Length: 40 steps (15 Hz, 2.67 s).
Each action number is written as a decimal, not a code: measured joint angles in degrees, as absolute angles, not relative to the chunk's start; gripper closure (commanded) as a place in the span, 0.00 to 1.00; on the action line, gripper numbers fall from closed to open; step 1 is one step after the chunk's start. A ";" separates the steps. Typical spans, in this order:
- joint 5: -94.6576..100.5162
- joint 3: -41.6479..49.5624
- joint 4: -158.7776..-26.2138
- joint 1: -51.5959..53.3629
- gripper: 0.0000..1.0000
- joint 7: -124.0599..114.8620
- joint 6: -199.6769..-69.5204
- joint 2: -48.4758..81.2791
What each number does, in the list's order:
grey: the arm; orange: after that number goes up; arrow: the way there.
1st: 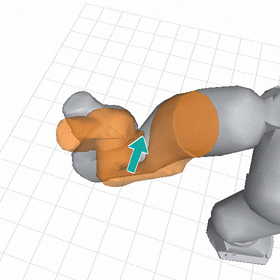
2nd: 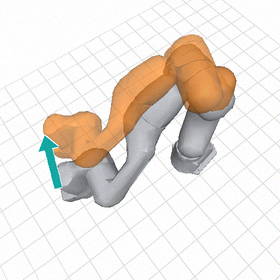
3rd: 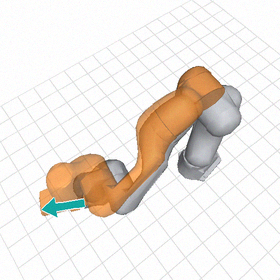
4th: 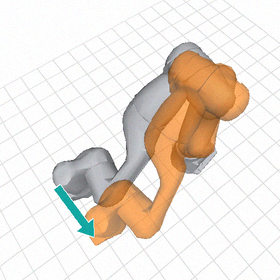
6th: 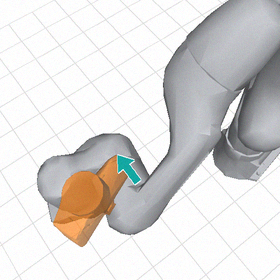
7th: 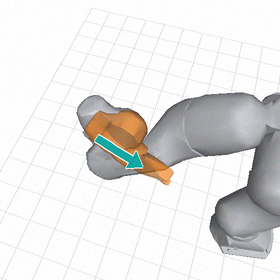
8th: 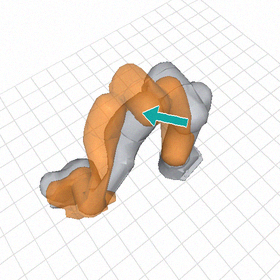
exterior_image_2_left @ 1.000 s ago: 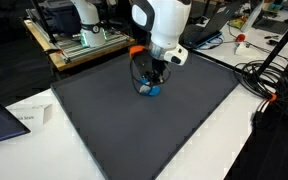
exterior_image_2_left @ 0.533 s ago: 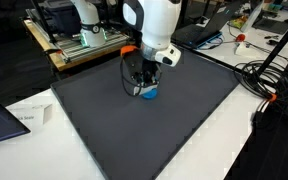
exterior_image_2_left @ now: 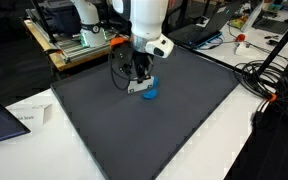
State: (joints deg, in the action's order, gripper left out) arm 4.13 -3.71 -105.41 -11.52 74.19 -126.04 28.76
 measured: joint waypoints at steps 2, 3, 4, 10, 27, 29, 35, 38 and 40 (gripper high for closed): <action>2.63 -3.74 -105.91 -11.55 0.99 74.88 -125.77 27.36; 2.20 -3.74 -105.98 -11.55 0.99 74.88 -125.42 26.73; 1.90 -3.73 -105.97 -11.54 0.99 74.83 -125.09 26.12; 2.42 -2.22 -104.00 -8.84 0.99 65.25 -120.42 23.50; 6.21 -2.33 -99.31 -2.23 0.99 39.68 -114.64 23.80; 4.76 -3.33 -99.33 -2.21 0.99 39.25 -115.90 23.81; -0.38 -4.76 -100.53 -2.23 0.99 36.37 -119.03 23.80; -1.86 -5.21 -101.01 -2.23 0.99 34.77 -119.25 23.80; -2.76 -5.56 -101.47 -2.23 0.99 34.01 -119.26 23.80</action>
State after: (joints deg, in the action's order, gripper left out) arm -2.76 -5.56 -101.47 -2.23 34.01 -119.26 23.80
